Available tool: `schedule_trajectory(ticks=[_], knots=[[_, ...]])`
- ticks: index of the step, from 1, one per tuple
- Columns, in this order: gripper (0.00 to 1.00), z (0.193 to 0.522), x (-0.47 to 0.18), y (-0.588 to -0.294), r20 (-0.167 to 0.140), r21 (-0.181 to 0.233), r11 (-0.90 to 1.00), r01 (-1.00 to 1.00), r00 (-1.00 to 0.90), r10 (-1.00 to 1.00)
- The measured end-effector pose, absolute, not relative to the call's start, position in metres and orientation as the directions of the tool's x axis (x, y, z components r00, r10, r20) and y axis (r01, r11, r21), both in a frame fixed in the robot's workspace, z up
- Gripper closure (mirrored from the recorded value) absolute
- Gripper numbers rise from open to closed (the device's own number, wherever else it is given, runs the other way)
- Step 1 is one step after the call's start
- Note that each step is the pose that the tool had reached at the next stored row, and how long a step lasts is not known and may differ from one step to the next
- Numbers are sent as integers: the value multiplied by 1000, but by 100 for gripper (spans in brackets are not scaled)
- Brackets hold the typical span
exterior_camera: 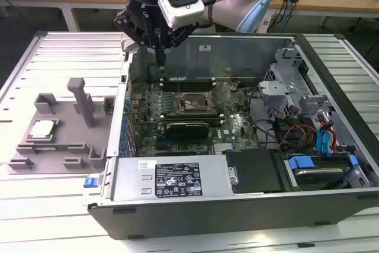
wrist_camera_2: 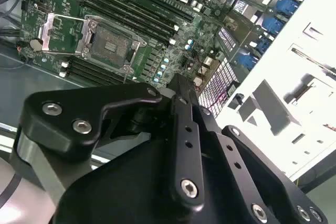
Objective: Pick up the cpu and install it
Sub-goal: 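Reach for the cpu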
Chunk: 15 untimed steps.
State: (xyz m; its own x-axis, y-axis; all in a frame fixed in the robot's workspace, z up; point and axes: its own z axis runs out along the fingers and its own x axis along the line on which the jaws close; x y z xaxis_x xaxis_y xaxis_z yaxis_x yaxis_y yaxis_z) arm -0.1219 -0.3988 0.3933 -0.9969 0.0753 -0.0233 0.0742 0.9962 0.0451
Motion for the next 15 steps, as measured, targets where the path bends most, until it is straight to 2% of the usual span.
schedule_trajectory(ticks=[15], knots=[[89, 393, -126, -399, -23, 45, 996, 74, -997, 75]])
